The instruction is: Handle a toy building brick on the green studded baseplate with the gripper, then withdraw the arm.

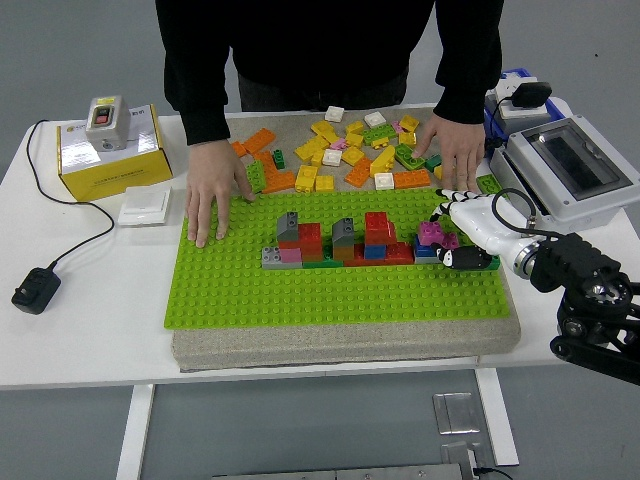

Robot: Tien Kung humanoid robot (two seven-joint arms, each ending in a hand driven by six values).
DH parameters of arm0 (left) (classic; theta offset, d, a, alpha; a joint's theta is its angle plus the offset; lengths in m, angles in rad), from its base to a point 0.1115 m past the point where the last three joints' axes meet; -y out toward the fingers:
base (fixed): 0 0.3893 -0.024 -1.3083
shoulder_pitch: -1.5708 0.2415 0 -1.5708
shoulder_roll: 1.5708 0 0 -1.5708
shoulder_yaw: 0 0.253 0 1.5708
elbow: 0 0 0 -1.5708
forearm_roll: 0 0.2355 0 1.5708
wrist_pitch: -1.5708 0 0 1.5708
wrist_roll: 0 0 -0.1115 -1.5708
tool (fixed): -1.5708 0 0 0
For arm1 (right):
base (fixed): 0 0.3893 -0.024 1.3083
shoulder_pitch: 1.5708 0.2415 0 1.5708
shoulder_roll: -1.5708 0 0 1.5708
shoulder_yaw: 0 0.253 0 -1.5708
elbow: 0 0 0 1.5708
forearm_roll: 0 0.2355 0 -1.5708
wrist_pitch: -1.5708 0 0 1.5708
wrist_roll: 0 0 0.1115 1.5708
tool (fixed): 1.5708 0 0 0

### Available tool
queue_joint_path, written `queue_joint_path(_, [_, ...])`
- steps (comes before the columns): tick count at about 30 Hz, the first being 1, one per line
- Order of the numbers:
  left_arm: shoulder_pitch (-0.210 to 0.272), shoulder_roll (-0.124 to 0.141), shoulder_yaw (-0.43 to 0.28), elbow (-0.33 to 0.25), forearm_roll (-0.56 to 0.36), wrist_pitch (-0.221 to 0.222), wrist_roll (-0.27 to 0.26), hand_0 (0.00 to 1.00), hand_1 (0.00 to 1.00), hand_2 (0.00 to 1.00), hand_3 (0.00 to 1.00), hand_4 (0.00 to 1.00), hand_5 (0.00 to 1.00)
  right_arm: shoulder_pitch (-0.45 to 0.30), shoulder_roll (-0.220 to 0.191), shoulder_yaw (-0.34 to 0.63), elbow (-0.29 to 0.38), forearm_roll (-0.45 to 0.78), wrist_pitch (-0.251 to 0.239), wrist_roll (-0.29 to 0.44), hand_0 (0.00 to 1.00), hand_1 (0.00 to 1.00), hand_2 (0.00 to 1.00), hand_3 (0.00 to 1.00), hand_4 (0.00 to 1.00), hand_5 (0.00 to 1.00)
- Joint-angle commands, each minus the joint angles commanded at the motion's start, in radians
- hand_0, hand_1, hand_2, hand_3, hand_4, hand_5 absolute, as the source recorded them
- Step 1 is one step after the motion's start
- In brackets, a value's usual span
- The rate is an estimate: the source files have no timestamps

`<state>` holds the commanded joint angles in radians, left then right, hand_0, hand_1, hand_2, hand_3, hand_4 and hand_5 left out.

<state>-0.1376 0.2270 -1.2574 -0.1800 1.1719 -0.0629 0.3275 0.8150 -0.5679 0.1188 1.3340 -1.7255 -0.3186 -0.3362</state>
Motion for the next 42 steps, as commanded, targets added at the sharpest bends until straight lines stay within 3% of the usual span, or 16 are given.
queue_joint_path(42, [-0.003,0.003,0.006,0.000,-0.013,0.006,-0.013,0.686,0.581,0.577,0.600,0.206,0.617,-0.009,-0.013,-0.002,0.030,-0.010,-0.007,-0.005,0.726,0.954,0.998,0.796,0.634,0.495])
